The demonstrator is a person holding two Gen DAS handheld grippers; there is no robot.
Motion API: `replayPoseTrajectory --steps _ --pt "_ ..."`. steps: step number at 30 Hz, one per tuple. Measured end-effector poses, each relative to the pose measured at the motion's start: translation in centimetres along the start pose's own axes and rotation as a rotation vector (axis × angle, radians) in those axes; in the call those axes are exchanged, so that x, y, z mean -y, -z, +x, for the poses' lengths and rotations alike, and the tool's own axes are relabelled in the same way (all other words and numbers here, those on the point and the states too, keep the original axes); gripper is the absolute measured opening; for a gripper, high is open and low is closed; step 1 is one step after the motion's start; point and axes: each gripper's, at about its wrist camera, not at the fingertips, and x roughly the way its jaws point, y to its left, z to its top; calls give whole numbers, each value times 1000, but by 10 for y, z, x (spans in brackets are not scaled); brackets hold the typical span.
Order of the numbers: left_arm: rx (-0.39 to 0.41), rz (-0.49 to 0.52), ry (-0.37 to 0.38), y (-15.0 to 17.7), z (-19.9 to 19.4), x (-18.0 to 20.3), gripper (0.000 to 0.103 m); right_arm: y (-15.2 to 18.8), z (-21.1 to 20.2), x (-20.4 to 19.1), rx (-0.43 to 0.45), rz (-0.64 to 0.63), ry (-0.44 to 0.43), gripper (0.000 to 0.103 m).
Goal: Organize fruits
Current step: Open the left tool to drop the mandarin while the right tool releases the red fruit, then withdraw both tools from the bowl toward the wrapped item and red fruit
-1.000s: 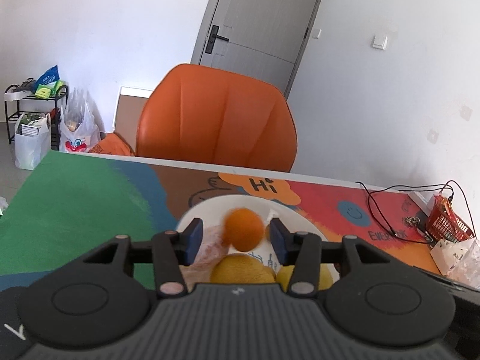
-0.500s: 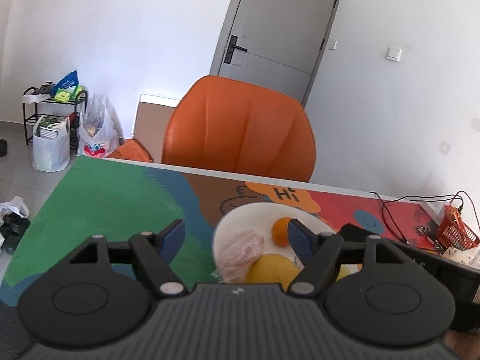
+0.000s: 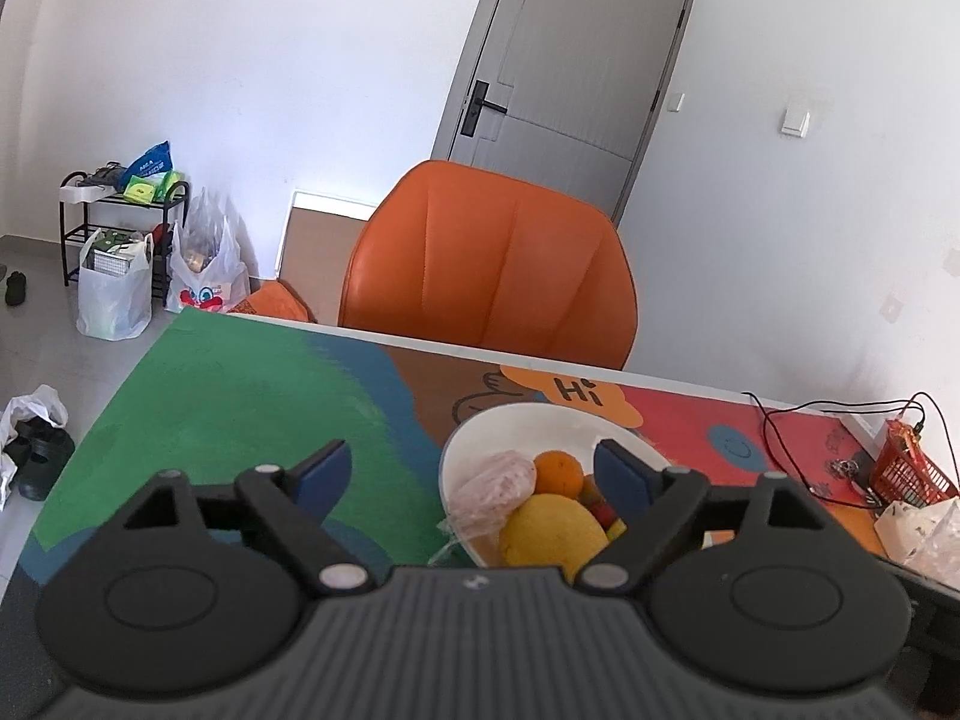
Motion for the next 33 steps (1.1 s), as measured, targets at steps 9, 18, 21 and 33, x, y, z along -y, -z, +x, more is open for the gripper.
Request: replayPoseTrajectory --steps 9,18,21,33 --pt "-10 46 24 14 -21 10 91 9 -28 6 55 32 25 91" --pt "-36 34 58 36 -37 14 91 24 -48 9 38 71 6 103" --pt "-37 31 59 41 -43 14 91 29 -57 13 41 108 13 103" --pt "-30 11 57 58 -70 18 103 47 -90 13 64 78 65 103"
